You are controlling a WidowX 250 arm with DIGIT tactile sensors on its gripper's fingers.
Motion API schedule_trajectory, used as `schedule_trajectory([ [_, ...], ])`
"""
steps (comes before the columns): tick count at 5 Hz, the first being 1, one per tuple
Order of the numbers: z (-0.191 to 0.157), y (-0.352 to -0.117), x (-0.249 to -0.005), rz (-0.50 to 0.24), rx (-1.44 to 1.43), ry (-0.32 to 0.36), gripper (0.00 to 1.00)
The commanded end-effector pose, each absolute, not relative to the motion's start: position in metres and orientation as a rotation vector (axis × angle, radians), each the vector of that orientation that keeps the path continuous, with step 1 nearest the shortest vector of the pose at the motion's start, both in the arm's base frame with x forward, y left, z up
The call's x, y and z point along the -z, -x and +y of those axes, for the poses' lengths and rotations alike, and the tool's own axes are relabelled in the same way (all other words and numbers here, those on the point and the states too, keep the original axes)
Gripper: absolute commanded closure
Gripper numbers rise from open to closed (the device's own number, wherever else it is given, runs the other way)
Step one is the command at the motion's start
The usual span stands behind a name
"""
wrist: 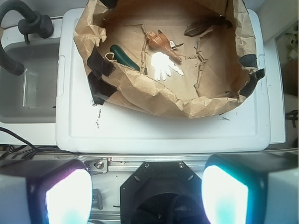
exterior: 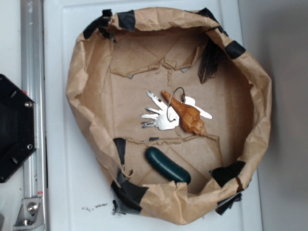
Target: Grab the plastic pickle.
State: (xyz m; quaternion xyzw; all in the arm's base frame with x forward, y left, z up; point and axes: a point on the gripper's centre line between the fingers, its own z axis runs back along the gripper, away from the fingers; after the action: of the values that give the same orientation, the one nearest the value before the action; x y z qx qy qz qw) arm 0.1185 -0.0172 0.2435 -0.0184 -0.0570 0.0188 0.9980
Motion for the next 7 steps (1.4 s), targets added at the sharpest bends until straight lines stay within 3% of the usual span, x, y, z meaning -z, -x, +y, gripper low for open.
schedule_trajectory([
  [1,-0.017,-0.118,-0.243,-0.114,-0.038,0.037,0.00],
  [2,-0.009,-0.168,-0.216,-0.168,-0.089,-0.033,0.00],
  [3,0.017,-0.221,-0.185,-0.245,-0.047,0.084,0.00],
  [4,0.023,-0.257,-0.159,-0.297,0.051,0.121,0.00],
  [5,0.022,-0.273,-0.132,-0.243,0.228,0.273,0.00],
  [6,0.012,-0.282,-0.112,-0.173,0.325,0.315,0.00],
  [7,-0.002,-0.274,-0.083,-0.163,0.382,0.377,0.00],
])
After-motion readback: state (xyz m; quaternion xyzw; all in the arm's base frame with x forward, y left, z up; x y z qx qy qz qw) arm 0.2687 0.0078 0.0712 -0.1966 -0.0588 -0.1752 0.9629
